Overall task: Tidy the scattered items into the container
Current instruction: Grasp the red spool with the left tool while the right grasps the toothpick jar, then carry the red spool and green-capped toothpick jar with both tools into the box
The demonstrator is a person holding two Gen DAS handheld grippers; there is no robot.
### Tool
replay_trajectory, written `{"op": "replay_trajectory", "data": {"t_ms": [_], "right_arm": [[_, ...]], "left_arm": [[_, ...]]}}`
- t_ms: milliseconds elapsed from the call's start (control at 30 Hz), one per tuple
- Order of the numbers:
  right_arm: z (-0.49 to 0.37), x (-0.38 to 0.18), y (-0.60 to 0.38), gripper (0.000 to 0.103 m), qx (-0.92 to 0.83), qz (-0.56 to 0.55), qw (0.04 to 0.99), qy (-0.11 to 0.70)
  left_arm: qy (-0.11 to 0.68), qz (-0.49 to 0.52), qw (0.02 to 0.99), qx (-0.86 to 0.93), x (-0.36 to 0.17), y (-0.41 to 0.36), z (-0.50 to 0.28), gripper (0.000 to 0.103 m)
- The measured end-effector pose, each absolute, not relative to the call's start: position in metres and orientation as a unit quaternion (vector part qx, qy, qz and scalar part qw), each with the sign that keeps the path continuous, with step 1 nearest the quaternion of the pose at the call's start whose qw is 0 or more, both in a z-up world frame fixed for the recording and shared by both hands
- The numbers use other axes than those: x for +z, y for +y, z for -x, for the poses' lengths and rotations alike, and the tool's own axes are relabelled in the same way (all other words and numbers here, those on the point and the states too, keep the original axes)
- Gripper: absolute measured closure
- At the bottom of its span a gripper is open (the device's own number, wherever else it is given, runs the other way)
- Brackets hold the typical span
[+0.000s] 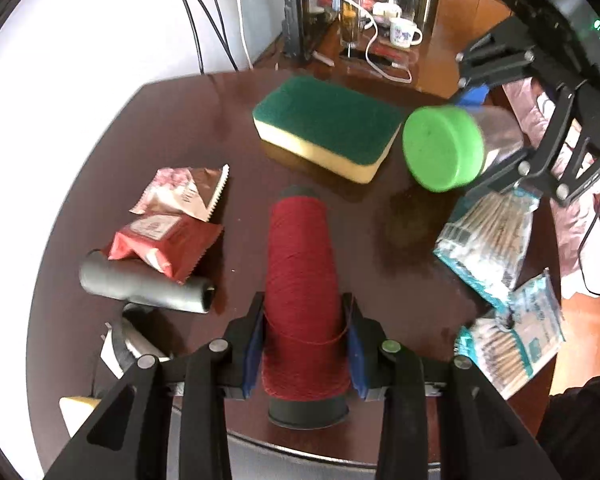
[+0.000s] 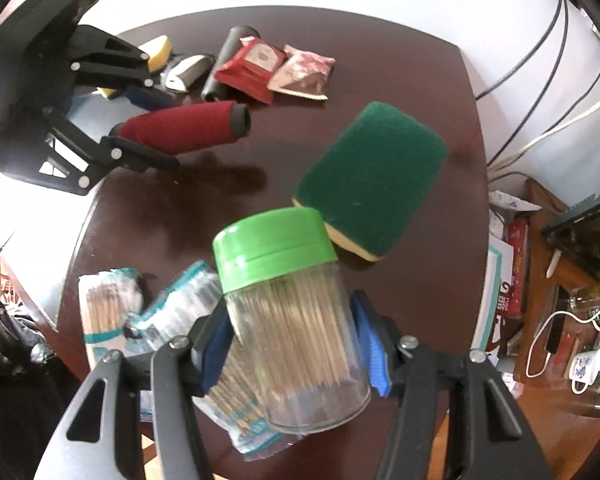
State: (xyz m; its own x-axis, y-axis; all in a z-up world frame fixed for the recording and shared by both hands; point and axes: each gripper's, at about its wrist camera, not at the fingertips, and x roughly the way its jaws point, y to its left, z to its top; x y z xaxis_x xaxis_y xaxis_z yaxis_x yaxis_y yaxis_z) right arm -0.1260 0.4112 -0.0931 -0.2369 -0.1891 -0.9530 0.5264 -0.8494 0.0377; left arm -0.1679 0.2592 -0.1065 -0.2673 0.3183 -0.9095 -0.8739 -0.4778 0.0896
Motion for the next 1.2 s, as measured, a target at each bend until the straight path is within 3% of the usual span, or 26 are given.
{"op": "replay_trajectory", "data": {"t_ms": [333,800,1200], "right_arm": [[0.119,-0.072,0.387,0.046,-0.798,-0.535,0.240,0.141],[0.087,0.018,0.268,0.046,-0.823,-0.455,0.291,0.178],[0.074,0.066,0.073,0.046,-0.797,-0.406,0.386,0.227]], "left_arm": [[0.240,0.405,0.320,0.822,-0.057,0.214,0.164,0.065],[0.153,0.362,0.184,0.901,0.024,0.069,0.096,0.065],[0.077,0.373,0.008,0.925,0.030,-0.141,0.027,0.065]]}}
